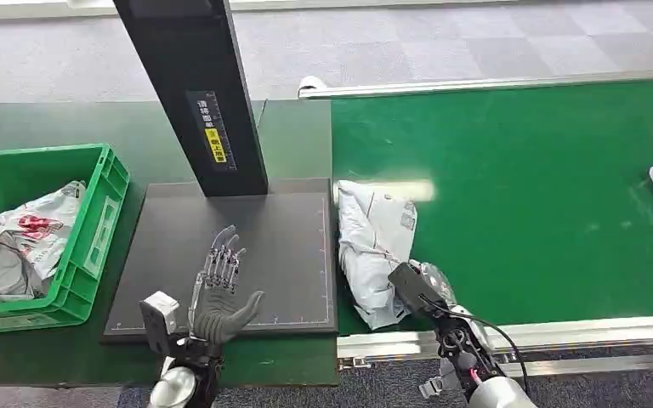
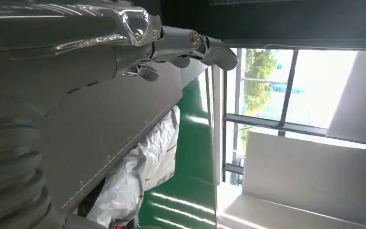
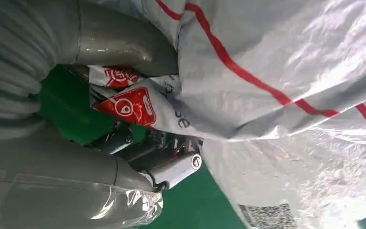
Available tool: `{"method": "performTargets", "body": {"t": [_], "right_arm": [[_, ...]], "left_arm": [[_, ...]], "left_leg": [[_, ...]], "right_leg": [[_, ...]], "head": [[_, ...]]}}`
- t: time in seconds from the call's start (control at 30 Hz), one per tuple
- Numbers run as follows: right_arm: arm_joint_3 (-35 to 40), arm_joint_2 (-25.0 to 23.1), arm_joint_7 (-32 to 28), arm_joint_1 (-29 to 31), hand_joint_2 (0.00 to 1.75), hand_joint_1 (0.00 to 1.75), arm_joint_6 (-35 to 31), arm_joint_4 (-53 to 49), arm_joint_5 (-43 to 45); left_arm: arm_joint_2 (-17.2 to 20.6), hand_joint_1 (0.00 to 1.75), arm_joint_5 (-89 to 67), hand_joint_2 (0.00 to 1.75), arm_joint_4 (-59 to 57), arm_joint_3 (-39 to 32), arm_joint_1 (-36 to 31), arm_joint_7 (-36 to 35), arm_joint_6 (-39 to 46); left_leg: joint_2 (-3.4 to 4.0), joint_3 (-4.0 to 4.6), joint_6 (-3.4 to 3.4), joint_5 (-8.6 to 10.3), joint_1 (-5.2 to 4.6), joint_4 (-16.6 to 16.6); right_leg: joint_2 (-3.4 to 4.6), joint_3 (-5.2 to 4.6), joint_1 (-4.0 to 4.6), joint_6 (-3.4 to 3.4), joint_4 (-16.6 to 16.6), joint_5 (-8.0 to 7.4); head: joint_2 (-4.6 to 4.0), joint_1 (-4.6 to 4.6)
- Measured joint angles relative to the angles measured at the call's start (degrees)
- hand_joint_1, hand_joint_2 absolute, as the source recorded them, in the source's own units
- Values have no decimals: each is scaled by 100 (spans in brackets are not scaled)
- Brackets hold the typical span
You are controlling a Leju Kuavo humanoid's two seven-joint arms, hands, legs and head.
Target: Moved the parcel from conveyor to table for the left to box.
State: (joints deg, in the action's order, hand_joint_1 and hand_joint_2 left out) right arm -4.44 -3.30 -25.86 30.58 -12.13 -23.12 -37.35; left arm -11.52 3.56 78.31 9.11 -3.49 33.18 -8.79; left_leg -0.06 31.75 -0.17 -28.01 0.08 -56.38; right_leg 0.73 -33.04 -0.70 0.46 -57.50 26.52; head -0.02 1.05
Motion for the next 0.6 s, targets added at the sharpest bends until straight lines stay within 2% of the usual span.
{"method": "performTargets", "body": {"t": [0.17,0.3,0.37,0.47,0.6], "right_arm": [[-2,-9,-75,11,175,175,21,46,81],[-171,-52,-829,-38,175,175,553,-31,805],[-223,-116,-997,-241,175,175,739,-338,1083],[-179,-300,-585,-1004,175,175,933,-2226,1640],[75,-334,-378,-1789,175,175,708,-4446,1615]], "left_arm": [[9,0,0,175,2,2,-14,0,9],[44,0,-70,175,18,-2,-28,85,120],[74,0,-201,175,158,-9,-23,123,164],[153,0,-556,175,672,-35,-20,168,232],[249,0,-1003,175,1249,-96,-26,258,376]], "left_leg": [[0,1,0,0,0,0],[0,1,0,0,0,0],[-4,1,0,1,2,0],[-36,13,0,1,3,0],[-37,23,-1,0,3,1]], "right_leg": [[0,0,0,0,0,0],[-1,0,0,0,0,0],[-2,1,2,0,0,0],[-28,-3,3,-2,-1,4],[-28,-14,3,-2,-1,7]], "head": [[0,0],[0,0],[0,0],[0,0],[0,-2]]}}
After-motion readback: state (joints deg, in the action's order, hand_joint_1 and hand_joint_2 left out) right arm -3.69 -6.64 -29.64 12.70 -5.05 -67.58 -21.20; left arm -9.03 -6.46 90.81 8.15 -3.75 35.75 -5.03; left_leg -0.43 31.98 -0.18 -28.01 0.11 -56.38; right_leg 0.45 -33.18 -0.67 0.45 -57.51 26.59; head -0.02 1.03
